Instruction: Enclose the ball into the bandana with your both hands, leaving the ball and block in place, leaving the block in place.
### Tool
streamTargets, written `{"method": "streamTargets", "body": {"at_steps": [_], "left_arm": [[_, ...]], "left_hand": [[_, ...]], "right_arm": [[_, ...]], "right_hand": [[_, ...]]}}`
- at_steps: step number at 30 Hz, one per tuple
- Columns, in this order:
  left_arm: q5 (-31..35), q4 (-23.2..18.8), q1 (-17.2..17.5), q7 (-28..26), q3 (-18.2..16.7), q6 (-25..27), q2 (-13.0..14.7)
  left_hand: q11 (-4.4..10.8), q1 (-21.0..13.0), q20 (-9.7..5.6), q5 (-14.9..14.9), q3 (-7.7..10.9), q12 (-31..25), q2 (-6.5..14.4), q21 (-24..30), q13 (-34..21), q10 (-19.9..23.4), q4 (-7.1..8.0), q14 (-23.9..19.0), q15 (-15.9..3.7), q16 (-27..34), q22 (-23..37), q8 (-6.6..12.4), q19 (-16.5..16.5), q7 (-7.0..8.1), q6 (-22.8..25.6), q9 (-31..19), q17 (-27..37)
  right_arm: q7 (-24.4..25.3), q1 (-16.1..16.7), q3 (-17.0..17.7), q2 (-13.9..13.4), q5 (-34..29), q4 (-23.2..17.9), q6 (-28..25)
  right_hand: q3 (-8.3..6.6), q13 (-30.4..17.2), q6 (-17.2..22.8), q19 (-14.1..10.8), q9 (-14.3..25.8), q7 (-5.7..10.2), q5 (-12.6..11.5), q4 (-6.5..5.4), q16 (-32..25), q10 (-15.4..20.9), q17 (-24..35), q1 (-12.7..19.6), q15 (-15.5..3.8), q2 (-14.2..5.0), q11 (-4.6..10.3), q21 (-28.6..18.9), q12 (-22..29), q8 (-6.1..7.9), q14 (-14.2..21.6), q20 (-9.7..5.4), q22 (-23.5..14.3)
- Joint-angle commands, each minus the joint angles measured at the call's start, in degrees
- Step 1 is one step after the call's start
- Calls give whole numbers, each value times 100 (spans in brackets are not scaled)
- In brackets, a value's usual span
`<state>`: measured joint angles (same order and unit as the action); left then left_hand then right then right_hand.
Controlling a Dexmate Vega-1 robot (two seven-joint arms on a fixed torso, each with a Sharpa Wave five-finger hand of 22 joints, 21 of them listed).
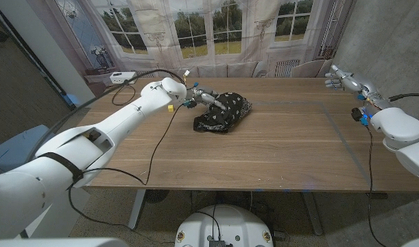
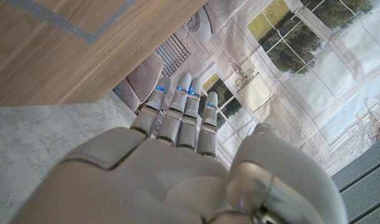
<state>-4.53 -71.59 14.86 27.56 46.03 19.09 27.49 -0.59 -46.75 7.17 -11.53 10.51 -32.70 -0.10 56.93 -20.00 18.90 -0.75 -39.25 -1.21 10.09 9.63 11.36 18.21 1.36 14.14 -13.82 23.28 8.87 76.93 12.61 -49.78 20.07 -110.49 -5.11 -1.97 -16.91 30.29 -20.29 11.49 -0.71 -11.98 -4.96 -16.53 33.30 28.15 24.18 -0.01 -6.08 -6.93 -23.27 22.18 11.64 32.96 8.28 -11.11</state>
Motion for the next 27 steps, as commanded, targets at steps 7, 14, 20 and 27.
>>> {"method": "streamTargets", "body": {"at_steps": [7,14,20,27], "left_arm": [[256,-1280,-314,62,499,971,745],[859,-1835,-664,395,901,1365,1023],[723,-2265,-267,-86,430,1327,1213],[417,-2755,325,-822,-248,1035,1461]], "left_hand": [[-392,1255,485,121,320,1618,38,-2227,297,-1723,410,4021,1025,24,75,-98,-3395,121,-1086,265,-871],[-579,1508,508,135,287,2113,99,-3074,389,-3044,247,5629,1227,23,136,-133,-4729,41,-2225,261,-1094],[-667,1574,512,109,283,2158,144,-3296,407,-3664,167,5935,1290,92,175,-170,-5016,31,-3232,254,-1113],[-601,1774,507,91,231,2162,210,-3459,425,-4284,196,6445,1315,49,200,-139,-5216,248,-4095,271,-1092]], "right_arm": [[23,104,54,45,-21,-70,163],[11,118,70,57,-46,-115,199],[-5,128,75,56,-64,-154,180],[-33,64,20,81,-32,-157,181]], "right_hand": [[45,-23,-7,-54,2,-29,-30,-28,-13,80,13,-86,13,0,-13,13,-14,9,43,-2,-5],[57,-26,-6,-54,2,-37,-30,-31,-13,87,10,-103,17,7,-30,17,-16,10,55,1,-5],[73,-30,-10,-60,1,-34,-29,-38,-13,92,8,-127,21,17,-19,19,-18,9,64,2,-5],[82,-34,-9,-58,1,-35,-31,-37,-9,98,4,-136,20,21,-18,25,-20,11,64,7,-5]]}}
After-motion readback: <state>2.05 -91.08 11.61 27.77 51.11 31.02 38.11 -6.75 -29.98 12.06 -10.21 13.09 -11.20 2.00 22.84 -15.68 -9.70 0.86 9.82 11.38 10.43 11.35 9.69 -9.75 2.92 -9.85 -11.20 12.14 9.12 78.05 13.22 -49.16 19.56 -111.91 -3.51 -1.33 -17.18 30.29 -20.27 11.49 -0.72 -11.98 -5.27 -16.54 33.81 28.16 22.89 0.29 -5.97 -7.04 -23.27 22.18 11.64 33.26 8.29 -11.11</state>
